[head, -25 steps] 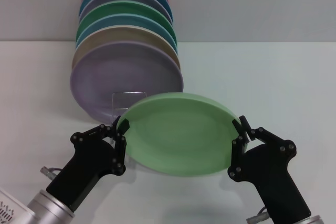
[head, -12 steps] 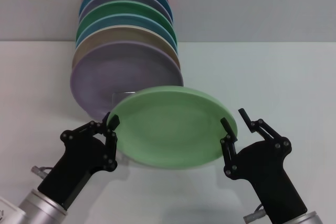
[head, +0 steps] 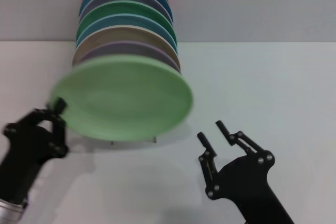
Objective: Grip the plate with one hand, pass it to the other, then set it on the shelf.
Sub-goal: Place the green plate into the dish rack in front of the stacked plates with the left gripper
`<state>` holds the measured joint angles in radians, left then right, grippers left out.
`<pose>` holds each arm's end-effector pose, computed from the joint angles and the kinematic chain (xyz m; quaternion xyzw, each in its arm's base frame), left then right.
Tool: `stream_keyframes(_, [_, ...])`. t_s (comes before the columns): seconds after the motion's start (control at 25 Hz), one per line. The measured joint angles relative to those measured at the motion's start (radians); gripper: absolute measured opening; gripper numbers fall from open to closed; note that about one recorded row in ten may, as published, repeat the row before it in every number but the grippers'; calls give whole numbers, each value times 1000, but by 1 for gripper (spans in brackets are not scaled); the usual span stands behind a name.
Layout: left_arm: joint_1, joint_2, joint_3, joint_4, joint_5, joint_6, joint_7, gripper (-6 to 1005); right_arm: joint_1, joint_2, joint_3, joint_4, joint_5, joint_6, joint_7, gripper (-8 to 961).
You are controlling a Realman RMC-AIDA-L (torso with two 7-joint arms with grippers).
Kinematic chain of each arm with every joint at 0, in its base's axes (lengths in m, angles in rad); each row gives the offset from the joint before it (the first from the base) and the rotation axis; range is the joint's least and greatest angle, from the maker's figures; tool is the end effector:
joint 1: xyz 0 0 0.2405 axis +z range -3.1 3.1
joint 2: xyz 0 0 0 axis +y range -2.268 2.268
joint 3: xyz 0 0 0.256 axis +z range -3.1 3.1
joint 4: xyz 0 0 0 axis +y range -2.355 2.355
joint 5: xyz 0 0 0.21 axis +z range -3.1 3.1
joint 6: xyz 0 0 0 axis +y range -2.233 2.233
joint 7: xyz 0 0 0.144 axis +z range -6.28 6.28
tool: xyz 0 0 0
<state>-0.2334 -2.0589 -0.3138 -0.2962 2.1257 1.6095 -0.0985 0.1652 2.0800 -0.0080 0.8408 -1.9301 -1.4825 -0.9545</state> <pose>-0.2925 0.2310 -0.0386 -0.7263 -0.1368 -0.4282 0.5199 0.1977 0.1675 -0.1136 -0.7638 -0.0356 0.2837 0.5787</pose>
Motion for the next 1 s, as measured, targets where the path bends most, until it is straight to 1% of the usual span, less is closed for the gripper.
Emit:
stream_keyframes(0.04, [1,0,-18,11,0,21,-20,41,1,0,-6,-3,-1,1,-2,282])
stream_keyframes(0.08, [3,0,-49,33,0,72,-61,41,3,1,-11,-16,0,7,-3,282])
stream_keyframes(0.12, [3,0,-49,33,0,72,-61,41,3,1,-11,-16,0,7,-3,283])
stream_keyframes(0.28, [0,0,-100,64,0,153,-119,46,3,7,-4,-59,5,30,-3,283])
stream_keyframes(0.36, [-7,0,-103,69,1,154,-119,50,3,8,4,-61,6,44,-3,283])
stream_keyframes(0.48, [-45,-4,-106,111,0,143,-111,55,1,7,19,-72,7,54,-3,283])
stream_keyframes(0.52, [-45,-4,-106,111,0,143,-111,57,1,7,19,-72,7,54,-3,283])
stream_keyframes(0.56, [-66,-5,-107,129,-1,128,-105,58,0,8,26,-77,7,59,-3,283])
stream_keyframes(0.76, [-89,-5,-107,147,-1,109,-78,67,-4,8,35,-82,14,66,-2,282])
stream_keyframes(0.8, [-104,-5,-107,157,-1,97,-39,69,-5,7,35,-83,20,66,-2,282])
stream_keyframes(0.88, [-114,-5,-108,166,-1,85,-19,72,-5,6,36,-84,31,64,-3,282])
stream_keyframes(1.0, [-119,-5,-110,175,-1,80,-8,77,-6,5,36,-84,32,63,-4,281])
